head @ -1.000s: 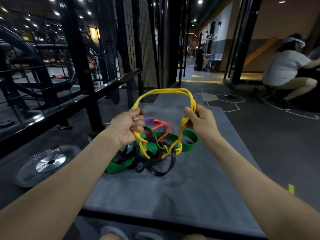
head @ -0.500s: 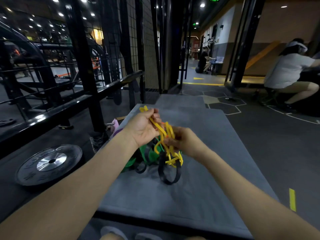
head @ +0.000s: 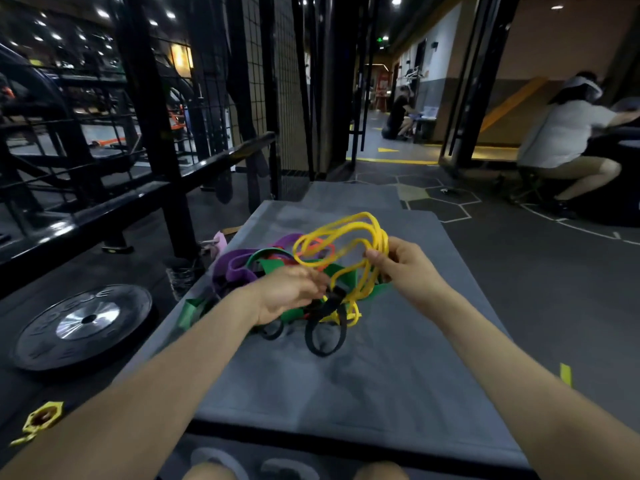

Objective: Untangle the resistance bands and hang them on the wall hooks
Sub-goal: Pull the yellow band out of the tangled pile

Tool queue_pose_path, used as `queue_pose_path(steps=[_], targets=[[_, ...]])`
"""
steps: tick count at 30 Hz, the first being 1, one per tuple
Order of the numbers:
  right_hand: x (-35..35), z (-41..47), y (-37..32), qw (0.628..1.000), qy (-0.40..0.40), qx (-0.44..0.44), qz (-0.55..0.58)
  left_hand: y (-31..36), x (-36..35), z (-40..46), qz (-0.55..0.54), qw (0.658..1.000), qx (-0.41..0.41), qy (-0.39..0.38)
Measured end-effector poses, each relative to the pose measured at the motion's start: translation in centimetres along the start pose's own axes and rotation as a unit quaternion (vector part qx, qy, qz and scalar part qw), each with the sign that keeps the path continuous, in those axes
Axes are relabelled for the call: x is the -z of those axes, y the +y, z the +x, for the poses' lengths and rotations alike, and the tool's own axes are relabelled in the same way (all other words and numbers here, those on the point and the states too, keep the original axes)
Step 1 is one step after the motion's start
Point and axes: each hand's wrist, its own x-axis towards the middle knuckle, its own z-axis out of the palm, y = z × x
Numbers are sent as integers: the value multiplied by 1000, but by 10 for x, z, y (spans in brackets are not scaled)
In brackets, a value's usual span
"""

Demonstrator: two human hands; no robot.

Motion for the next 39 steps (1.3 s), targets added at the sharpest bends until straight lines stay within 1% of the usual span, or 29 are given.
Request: queue_pose_path(steps=[1,2,3,4,5,7,10,11,12,13,15,16,17,19,21,23,24,26,27,28,30,32,34,35,36,37,38,39], targets=[[2,-1,1,1000,7,-3,-1,-8,-4,6,66,998,-6,23],[4,-2,3,1000,15,-6,-2,-15,-6,13,143,988,-21,54],[7,-3,4,1000,23,-7,0,-21,-9,20,218,972,-42,83],[10,-4,6,999,30,-10,3,-26,-11,26,281,953,-64,96],[13,-5,8,999,39,-14,6,-30,-14,32,331,935,-84,92],[22,-7,11,998,52,-22,6,-38,-20,40,431,895,-105,47],[34,-12,15,997,68,-32,21,-51,-31,45,599,797,-76,-20],[38,-15,17,996,73,-37,18,-53,-33,43,640,764,-74,-23],[41,-17,21,996,78,-46,11,-53,-31,41,667,740,-82,-13],[43,-18,27,995,86,-55,4,-52,-27,38,680,727,-91,6],[46,-19,39,991,106,-77,-3,-49,-12,32,683,721,-105,50],[46,-18,45,990,111,-85,-11,-47,-2,29,681,722,-106,68],[44,-17,50,989,110,-93,-27,-45,8,26,670,730,-105,87],[37,-16,57,987,104,-105,-58,-43,27,22,617,771,-99,126],[26,-13,60,984,123,-121,-53,-41,38,19,546,814,-105,164],[14,-9,59,978,159,-135,-1,-36,41,14,454,856,-124,215],[9,-7,55,974,178,-136,37,-33,43,13,408,869,-133,248],[3,-1,42,964,200,-124,126,-29,51,12,327,880,-133,317],[3,1,34,959,198,-117,163,-28,57,10,306,881,-120,339],[5,4,27,958,190,-110,186,-28,63,9,314,878,-105,346],[9,8,14,958,174,-93,208,-29,71,6,396,854,-72,330],[12,9,2,956,160,-78,232,-31,70,5,483,827,-27,285],[12,9,-11,954,146,-68,252,-31,63,6,537,813,15,226],[11,10,-17,953,138,-64,261,-31,58,7,545,813,18,205],[9,12,-22,953,129,-58,267,-31,52,9,523,831,-7,187],[8,14,-26,954,118,-53,269,-28,45,11,464,868,-52,167],[6,17,-31,957,106,-49,267,-25,36,13,384,908,-100,138],[4,18,-36,959,92,-43,266,-18,25,13,302,939,-131,100]])
